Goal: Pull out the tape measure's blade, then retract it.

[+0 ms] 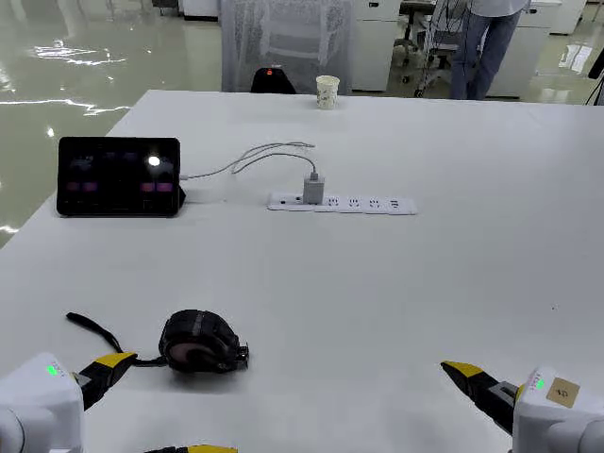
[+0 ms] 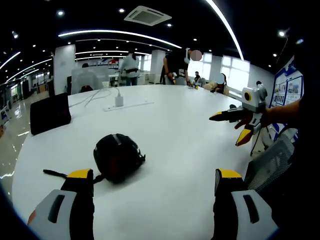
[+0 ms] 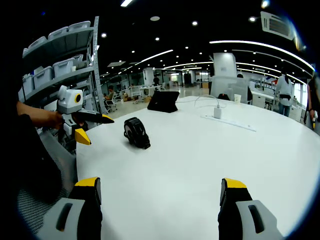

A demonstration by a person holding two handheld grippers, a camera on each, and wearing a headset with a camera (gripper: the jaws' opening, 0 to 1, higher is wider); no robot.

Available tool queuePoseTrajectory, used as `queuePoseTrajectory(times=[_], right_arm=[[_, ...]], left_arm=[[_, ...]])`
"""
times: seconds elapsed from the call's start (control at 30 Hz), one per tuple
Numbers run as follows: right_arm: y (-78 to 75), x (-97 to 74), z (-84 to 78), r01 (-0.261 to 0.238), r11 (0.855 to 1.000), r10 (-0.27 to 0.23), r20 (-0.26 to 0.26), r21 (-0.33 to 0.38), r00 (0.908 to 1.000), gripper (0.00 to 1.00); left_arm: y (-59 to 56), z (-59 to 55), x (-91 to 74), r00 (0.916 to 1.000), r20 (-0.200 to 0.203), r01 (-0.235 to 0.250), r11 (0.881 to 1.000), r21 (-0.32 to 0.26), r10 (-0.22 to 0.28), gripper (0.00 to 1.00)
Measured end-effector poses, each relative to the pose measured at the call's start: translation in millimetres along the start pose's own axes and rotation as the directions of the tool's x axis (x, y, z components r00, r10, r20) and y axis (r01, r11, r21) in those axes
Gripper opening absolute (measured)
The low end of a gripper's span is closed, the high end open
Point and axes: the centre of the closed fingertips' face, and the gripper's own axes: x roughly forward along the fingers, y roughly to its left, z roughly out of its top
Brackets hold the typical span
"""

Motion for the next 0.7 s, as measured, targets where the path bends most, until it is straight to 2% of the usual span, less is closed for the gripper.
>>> queuePoseTrajectory(times=[0.7], right_arm=[[-0.7, -1.4, -2.4, 0.002, 1.000, -0.002, -0.010, 0.003, 0.9999, 0.99]], left_arm=[[1.0, -0.1, -0.7, 1.0000, -0.005, 0.003, 1.000, -0.004, -0.003, 0.97]])
